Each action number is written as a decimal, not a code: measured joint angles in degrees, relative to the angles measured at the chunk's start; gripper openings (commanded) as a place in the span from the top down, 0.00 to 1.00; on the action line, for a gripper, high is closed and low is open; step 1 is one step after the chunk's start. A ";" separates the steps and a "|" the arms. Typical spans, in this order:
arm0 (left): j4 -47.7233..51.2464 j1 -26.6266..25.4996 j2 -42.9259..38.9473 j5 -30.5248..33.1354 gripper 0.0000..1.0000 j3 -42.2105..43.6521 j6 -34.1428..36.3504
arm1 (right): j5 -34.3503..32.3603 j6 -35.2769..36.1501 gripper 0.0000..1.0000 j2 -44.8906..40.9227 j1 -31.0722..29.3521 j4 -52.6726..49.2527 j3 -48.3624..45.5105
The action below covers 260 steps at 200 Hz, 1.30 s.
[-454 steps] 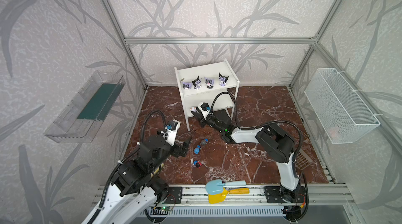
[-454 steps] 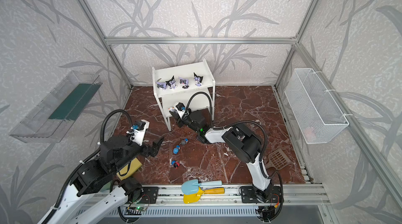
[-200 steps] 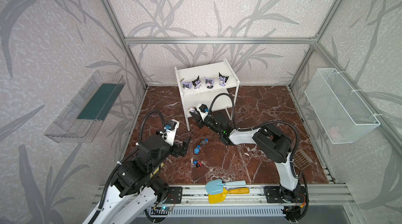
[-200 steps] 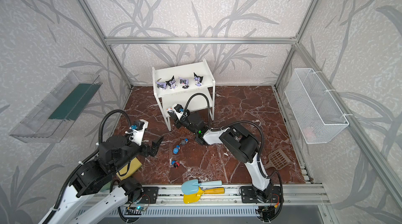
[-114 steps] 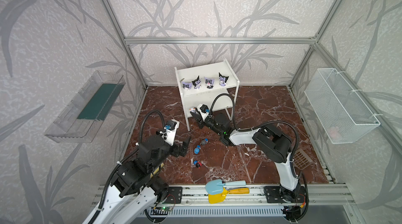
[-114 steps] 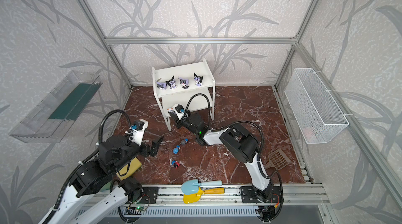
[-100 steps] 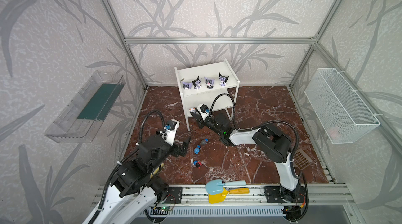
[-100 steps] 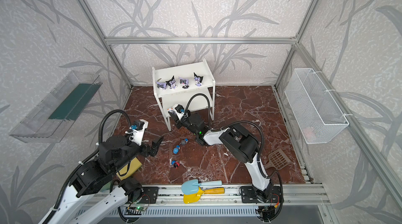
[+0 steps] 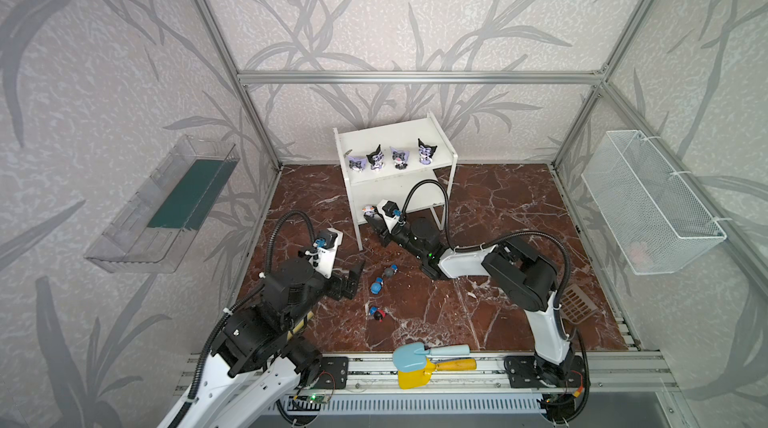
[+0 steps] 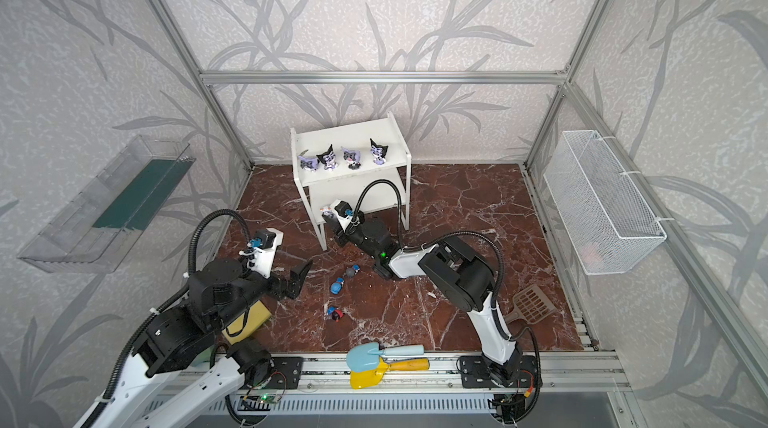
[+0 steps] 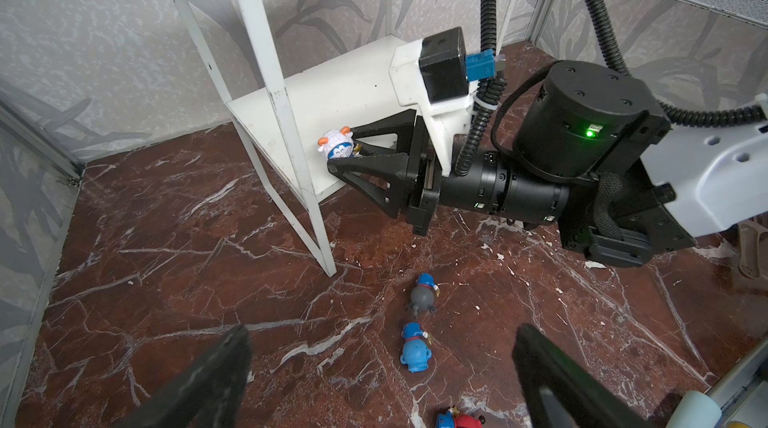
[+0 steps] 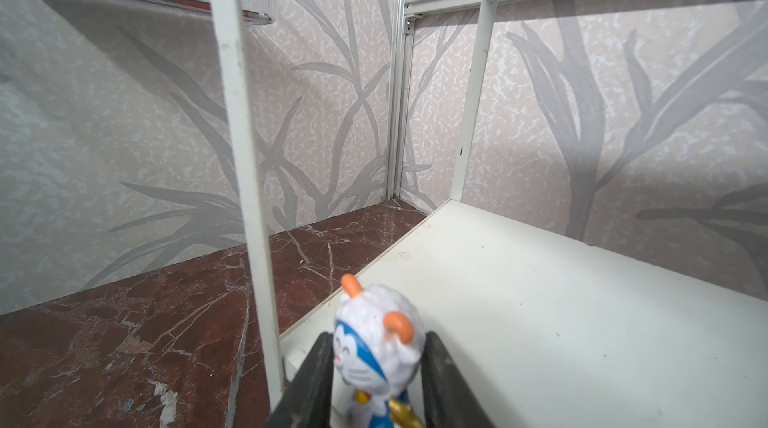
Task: Place and organize the plastic toys onto the shelf
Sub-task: 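Lower the white figure onto the lower shelf tier and open the right gripper, then draw the right gripper back from the shelf toward the floor figures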
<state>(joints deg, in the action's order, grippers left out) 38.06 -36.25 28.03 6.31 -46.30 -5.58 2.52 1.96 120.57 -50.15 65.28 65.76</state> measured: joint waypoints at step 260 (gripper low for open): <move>-0.37 0.33 -0.11 -0.44 0.01 0.00 0.00 | -0.87 1.09 0.55 -0.83 -0.13 2.73 -3.69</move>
<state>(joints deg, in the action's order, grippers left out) 37.69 -35.92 27.92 5.87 -46.30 -5.58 1.65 3.05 119.74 -50.28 68.01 62.06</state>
